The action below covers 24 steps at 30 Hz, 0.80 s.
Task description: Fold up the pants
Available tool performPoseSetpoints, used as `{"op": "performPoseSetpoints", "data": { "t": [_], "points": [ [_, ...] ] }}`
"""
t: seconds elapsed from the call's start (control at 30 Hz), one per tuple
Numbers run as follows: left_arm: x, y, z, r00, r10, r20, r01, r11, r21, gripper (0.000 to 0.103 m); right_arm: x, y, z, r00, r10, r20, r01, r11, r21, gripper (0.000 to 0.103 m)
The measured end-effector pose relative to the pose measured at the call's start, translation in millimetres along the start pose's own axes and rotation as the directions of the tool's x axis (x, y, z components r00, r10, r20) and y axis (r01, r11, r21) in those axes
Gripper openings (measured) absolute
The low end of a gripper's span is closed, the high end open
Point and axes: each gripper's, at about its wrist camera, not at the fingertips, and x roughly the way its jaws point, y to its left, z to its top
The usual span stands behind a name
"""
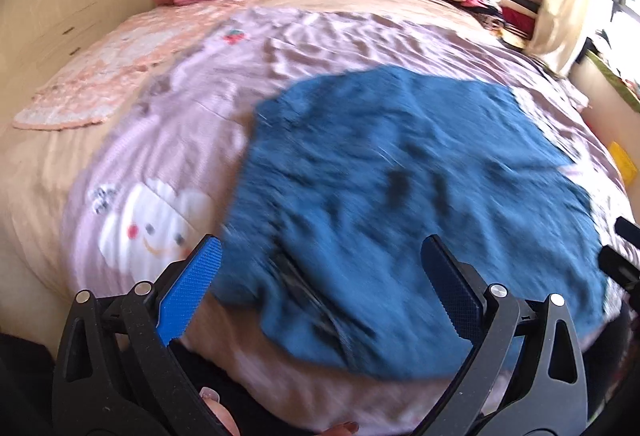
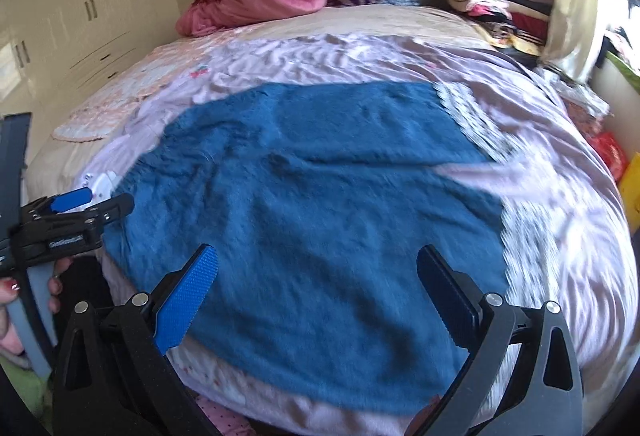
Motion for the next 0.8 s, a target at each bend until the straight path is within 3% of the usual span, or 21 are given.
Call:
{"op": "performPoseSetpoints", "data": {
  "t": [0.07,0.17,0.27,0.5,0.67,0.8],
  "points": [
    [8.4,10.3,12.3,1.000,0.000,-0.007,0.000,1.000,-0.017,0.094,5.8,-0.3,18.0,0.999,0.028,0.022,-0.028,1.000,-0.014,0.099],
    [28.1,27.9,35.2,1.000,0.013,-0.018,-0.013,0.999,-0.030,0.094,25.1,-0.6,46.9,0.996,0.093,-0.009,-0.093,0.995,-0.036,0.099],
    [51.9,40.7,54.9,0.998,-0.004,-0.062,0.001,0.999,-0.048,0.094,50.4,1.5,73.5,0.994,0.100,-0.038,-0.103,0.991,-0.086,0.099],
    [108.1,42.9,93.7,0.996,0.000,-0.093,0.004,0.999,0.037,0.091,117.6,2.7,127.1,0.988,0.098,-0.119,-0.116,0.980,-0.160,0.099],
    [138.5,38.6,105.6,0.991,-0.048,-0.125,0.055,0.997,0.054,0.042,167.9,4.0,160.1,0.980,0.099,-0.170,-0.139,0.961,-0.239,0.099],
    [154.1,38.5,108.0,0.987,-0.073,-0.145,0.081,0.995,0.056,0.032,206.0,3.5,173.8,0.969,0.109,-0.222,-0.170,0.946,-0.275,0.099]
  ]
}}
